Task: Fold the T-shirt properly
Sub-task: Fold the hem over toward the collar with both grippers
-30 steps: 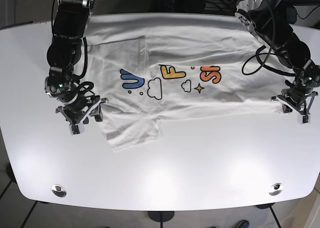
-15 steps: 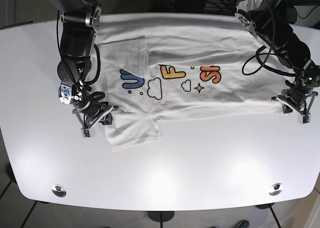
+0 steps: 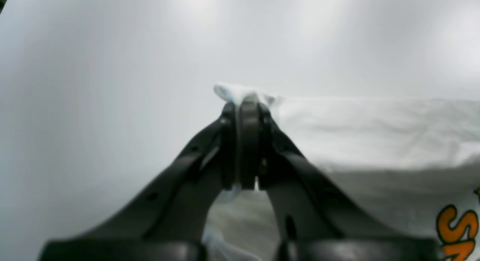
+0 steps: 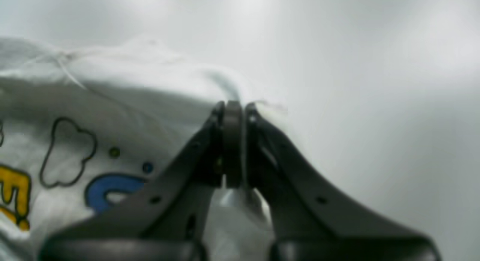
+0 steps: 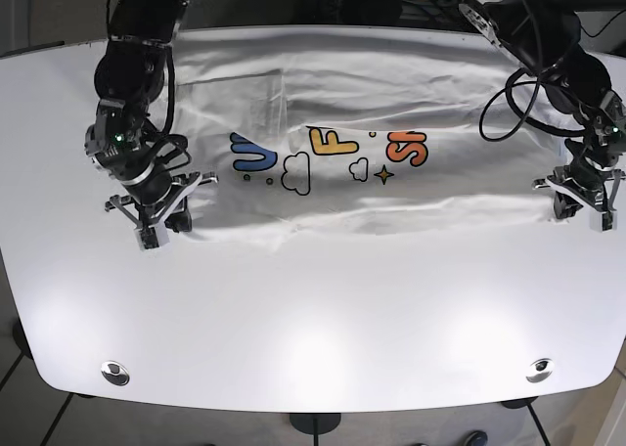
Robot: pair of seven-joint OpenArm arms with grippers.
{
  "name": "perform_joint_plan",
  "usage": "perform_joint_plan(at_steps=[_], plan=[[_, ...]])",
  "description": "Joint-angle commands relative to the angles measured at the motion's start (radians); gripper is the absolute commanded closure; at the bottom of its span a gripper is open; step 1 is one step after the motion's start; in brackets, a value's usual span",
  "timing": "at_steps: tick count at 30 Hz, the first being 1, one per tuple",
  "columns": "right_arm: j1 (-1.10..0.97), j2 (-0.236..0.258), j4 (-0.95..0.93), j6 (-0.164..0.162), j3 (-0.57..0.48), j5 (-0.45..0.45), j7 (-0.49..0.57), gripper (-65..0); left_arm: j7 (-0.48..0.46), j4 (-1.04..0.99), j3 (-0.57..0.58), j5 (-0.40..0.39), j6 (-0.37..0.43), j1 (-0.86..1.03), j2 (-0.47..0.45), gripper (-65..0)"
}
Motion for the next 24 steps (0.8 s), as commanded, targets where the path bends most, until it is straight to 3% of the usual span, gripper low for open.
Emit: perform_joint_plan(at_steps=[1, 6, 8, 12, 20, 22, 24], plan=[[-0.035, 0.005, 0.094, 0.000, 0.004, 0.010, 0.004, -1.4, -0.015, 0.027, -0.003, -0.028, -0.001, 0.023, -0.021, -0.4], [-0.200, -0.004, 0.206, 0.000, 0.005, 0.012, 0.002, -1.4, -0.015, 0.029, -0.073, -0.062, -0.001, 0.114, -0.023, -0.4], [-0.244, -0.024, 0.209, 0.004, 0.053, 0.012, 0.004, -1.4, -0.015, 0.029, -0.087, -0.064, -0.001, 0.143, -0.037, -0.4], [-0.336, -0.032, 0.214, 0.039, 0.147, 0.084, 0.004, -1.4, -0.015, 0.029, -0.113, -0.119, -0.001, 0.220, -0.060, -0.4], [-0.430, -0.030, 0.207, 0.045, 0.160, 0.087, 0.009, -2.5, -0.019, 0.029, -0.115, -0.120, -0.001, 0.309, -0.090, -0.8], [-0.433, -0.030, 0.207, 0.042, 0.160, 0.087, 0.009, -4.6, -0.019, 0.029, -0.109, -0.119, -0.001, 0.333, -0.107, -1.1], [-0.448, -0.030, 0.209, 0.042, 0.160, 0.087, 0.007, -15.7, -0.016, 0.027, -0.109, -0.119, -0.001, 0.338, -0.113, -5.4]])
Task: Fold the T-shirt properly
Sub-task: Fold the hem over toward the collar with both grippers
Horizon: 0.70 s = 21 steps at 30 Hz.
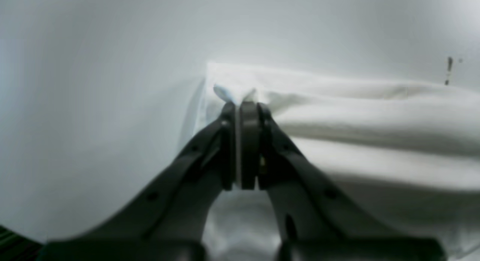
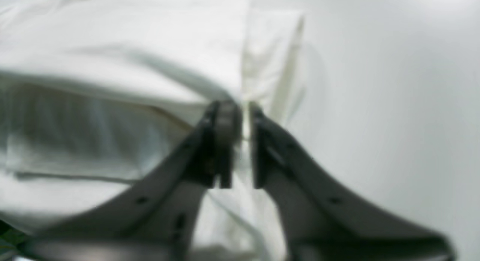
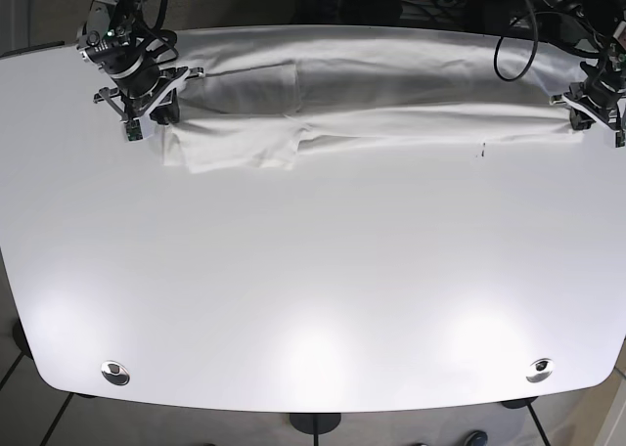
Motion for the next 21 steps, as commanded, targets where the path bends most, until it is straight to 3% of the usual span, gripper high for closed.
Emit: perform_joint_plan(at_steps=[1, 4, 5, 8, 11, 14, 16, 18, 20, 21], plan=[[-0.014, 0.008, 0.022, 0.001, 0.005, 0.007, 0.022, -22.7, -0.019, 0.019, -0.005, -0.007, -0.001, -0.003, -0.028, -12.4], [-0.028, 0.010, 0.027, 0.006, 0.005, 0.016, 0.024, -42.6, -0.018, 0.019, -0.005, -0.007, -0.001, 0.003, -0.028, -36.2], [-0.031, 0.010, 0.042, 0.008, 0.005, 0.018, 0.028, -46.3, -0.018, 0.019, -0.005, -0.007, -0.001, 0.003, -0.028, -39.6], [-0.028, 0.002, 0.079, 0.043, -0.004, 0.018, 0.078, -47.2, -0.001, 0.102, -0.005, -0.015, -0.001, 0.003, -0.027, -40.8], [0.036, 0.000, 0.076, 0.112, -0.007, 0.018, 0.084, -47.4, 0.056, 0.272, -0.006, -0.015, -0.001, 0.005, 0.009, -40.8], [0.059, -0.013, 0.042, 0.115, -0.076, -0.002, 0.084, -47.1, 0.059, 0.240, -0.006, -0.005, -0.001, 0.006, 0.032, -40.7], [0.059, -0.015, 0.002, 0.115, -0.107, -0.042, 0.084, -38.8, 0.058, 0.140, -0.010, 0.007, -0.001, 0.018, 0.041, -40.7], [0.058, -0.015, -0.052, 0.115, -0.127, -0.058, 0.090, -24.1, 0.054, 0.069, -0.010, 0.031, -0.001, 0.028, 0.041, -39.9], [0.059, -0.012, -0.136, 0.115, -0.125, -0.058, 0.093, -12.2, 0.028, -0.029, -0.010, 0.057, -0.001, 0.032, 0.039, -32.9], [0.067, -0.010, -0.171, 0.115, -0.125, -0.058, 0.096, -12.4, 0.004, -0.072, -0.006, 0.067, -0.001, 0.031, 0.038, -30.3]])
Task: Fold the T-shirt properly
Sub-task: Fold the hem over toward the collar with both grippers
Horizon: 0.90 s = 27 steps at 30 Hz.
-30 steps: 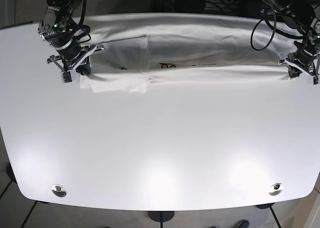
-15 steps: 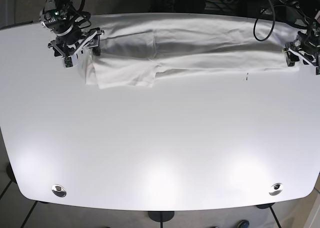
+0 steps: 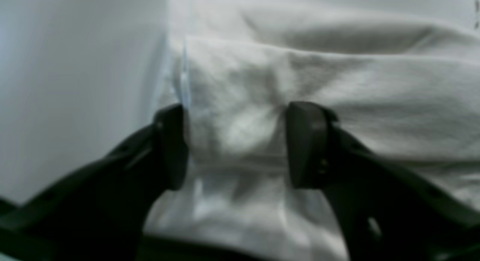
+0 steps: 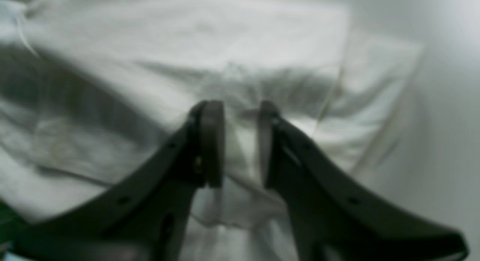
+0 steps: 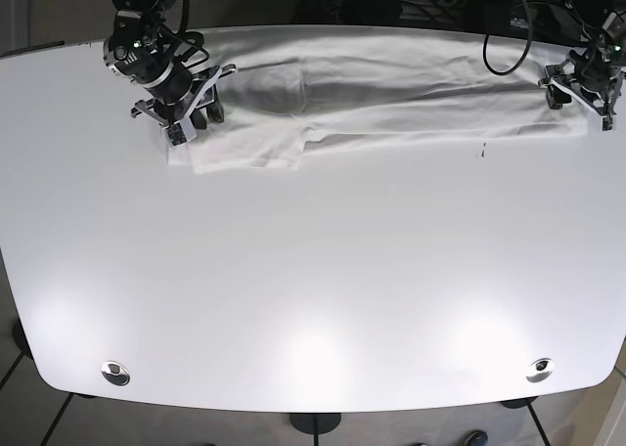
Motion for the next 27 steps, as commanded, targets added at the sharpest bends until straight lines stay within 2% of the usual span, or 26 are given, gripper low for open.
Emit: perform_joint_plan(at_steps=[1, 4, 8, 12, 15, 17, 18, 19, 20, 22, 27], plan=[[0.027, 0.008, -0.050, 0.005, 0.004, 0.012, 0.027, -13.5, -0.045, -0.066, 0.003, 0.022, -0.001, -0.008, -0.029, -28.6], [0.062, 0.035, -0.168, 0.004, 0.005, 0.012, 0.103, -14.4, -0.114, -0.173, 0.027, 0.027, -0.001, -0.042, -0.051, -28.6], [0.165, 0.084, -0.297, -0.053, 0.005, 0.023, 0.123, -14.3, -0.123, -0.262, 0.099, 0.026, -0.001, -0.128, -0.082, -28.6], [0.256, 0.091, -0.370, -0.056, 0.005, 0.013, 0.155, -14.4, -0.123, -0.331, 0.158, 0.027, -0.001, -0.237, -0.079, -28.6], [0.277, 0.089, -0.352, -0.056, 0.002, 0.013, 0.155, -14.4, -0.115, -0.307, 0.164, 0.018, -0.001, -0.277, -0.072, -29.7], [0.274, 0.087, -0.324, -0.056, -0.001, 0.013, 0.155, -14.4, -0.077, -0.256, 0.144, 0.003, -0.001, -0.288, -0.071, -36.5], [0.272, 0.084, -0.314, -0.056, -0.002, 0.013, 0.148, -14.4, -0.025, -0.205, 0.116, -0.045, -0.001, -0.288, -0.071, -42.6], [0.272, 0.084, -0.309, -0.056, -0.002, 0.013, 0.137, -14.4, 0.007, -0.170, 0.099, -0.079, -0.001, -0.286, -0.071, -45.6], [0.272, 0.083, -0.304, -0.054, -0.002, 0.013, 0.129, -14.4, 0.047, -0.123, 0.084, -0.103, -0.001, -0.284, -0.076, -47.1], [0.272, 0.083, -0.304, -0.054, -0.002, 0.018, 0.129, -14.4, 0.086, -0.077, 0.075, -0.099, -0.001, -0.284, -0.082, -47.4], [0.272, 0.083, -0.304, -0.050, -0.002, 0.021, 0.129, -14.3, 0.106, -0.037, 0.007, -0.103, -0.001, -0.268, -0.117, -48.1]])
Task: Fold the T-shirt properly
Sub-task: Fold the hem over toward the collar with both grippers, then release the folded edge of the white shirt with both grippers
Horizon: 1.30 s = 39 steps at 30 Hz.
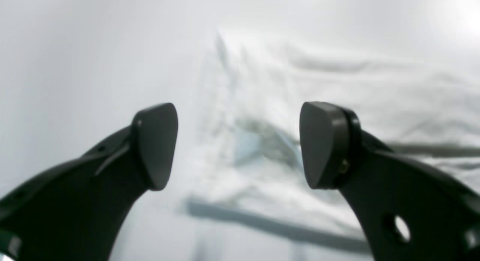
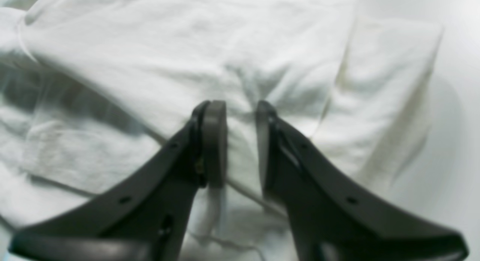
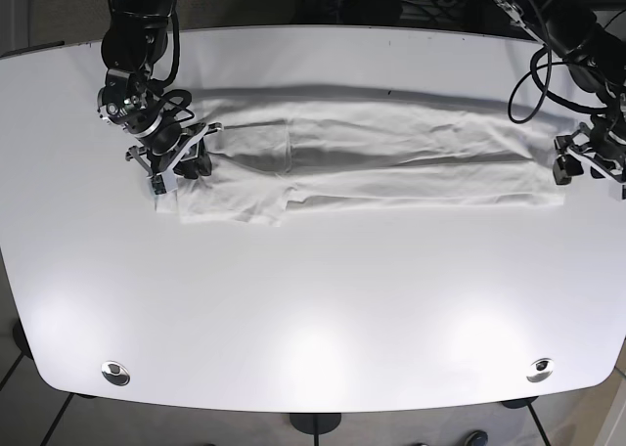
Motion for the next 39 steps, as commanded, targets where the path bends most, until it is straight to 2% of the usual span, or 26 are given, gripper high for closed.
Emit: perform_joint_plan(at_steps=[1, 4, 8, 11, 17, 21, 24, 27, 28, 30, 31, 33, 36, 39], plan=[[0.005, 0.008, 0.011, 0.004, 0.001, -0.006, -0.023, -14.3, -0.010, 0.003, -0.036, -0.013, -0.001, -0.002, -0.022, -48.9], [0.004, 0.008, 0.011, 0.004, 0.001, -0.006, -0.023, -14.3, -0.010, -0.083, -0.056, -0.082, -0.001, -0.003, -0.070, -51.8], [0.004, 0.007, 0.009, 0.004, 0.001, -0.006, -0.023, -14.3, -0.014, -0.246, 0.008, -0.215, -0.001, 0.000, -0.145, -51.8], [0.004, 0.007, 0.008, 0.005, 0.001, -0.006, -0.023, -14.3, -0.017, -0.339, 0.036, -0.277, -0.001, -0.003, -0.185, -51.8], [0.004, 0.007, 0.011, 0.005, 0.001, -0.005, -0.022, -14.1, -0.085, -0.411, 0.148, -0.301, -0.001, -0.006, -0.208, -51.8], [0.002, 0.007, 0.011, 0.005, 0.002, -0.005, -0.022, -14.0, -0.088, -0.600, 0.154, -0.295, -0.001, -0.086, -0.213, -51.8], [-0.008, 0.007, 0.011, 0.005, 0.004, -0.005, -0.020, -14.0, -0.088, -0.586, 0.154, -0.295, -0.001, -0.083, -0.211, -51.8], [-0.016, 0.007, 0.011, 0.005, 0.004, -0.005, -0.020, -14.0, -0.083, -0.557, 0.215, -0.301, -0.001, -0.081, -0.210, -51.5], [-0.016, 0.007, 0.011, 0.005, 0.004, -0.005, -0.020, -14.0, -0.083, -0.548, 0.229, -0.301, -0.001, -0.081, -0.210, -49.9], [-0.018, 0.007, 0.011, 0.005, 0.005, -0.005, -0.020, -14.0, -0.085, -0.543, 0.238, -0.296, -0.001, -0.080, -0.210, -36.7], [-0.018, 0.007, 0.011, 0.005, 0.005, -0.005, -0.020, -14.0, -0.088, -0.548, 0.238, -0.296, -0.001, -0.081, -0.210, -22.9], [-0.018, 0.007, 0.011, 0.005, 0.005, -0.005, -0.020, -14.0, -0.088, -0.540, 0.238, -0.296, -0.001, -0.081, -0.208, -4.4], [-0.018, 0.007, 0.011, 0.005, 0.004, -0.005, -0.020, -13.8, -0.088, -0.486, 0.237, -0.300, -0.001, -0.071, -0.208, -2.9], [-0.018, 0.007, 0.011, 0.005, 0.005, -0.005, -0.020, -13.8, -0.085, -0.299, 0.208, -0.301, -0.001, 0.000, -0.180, -2.9]])
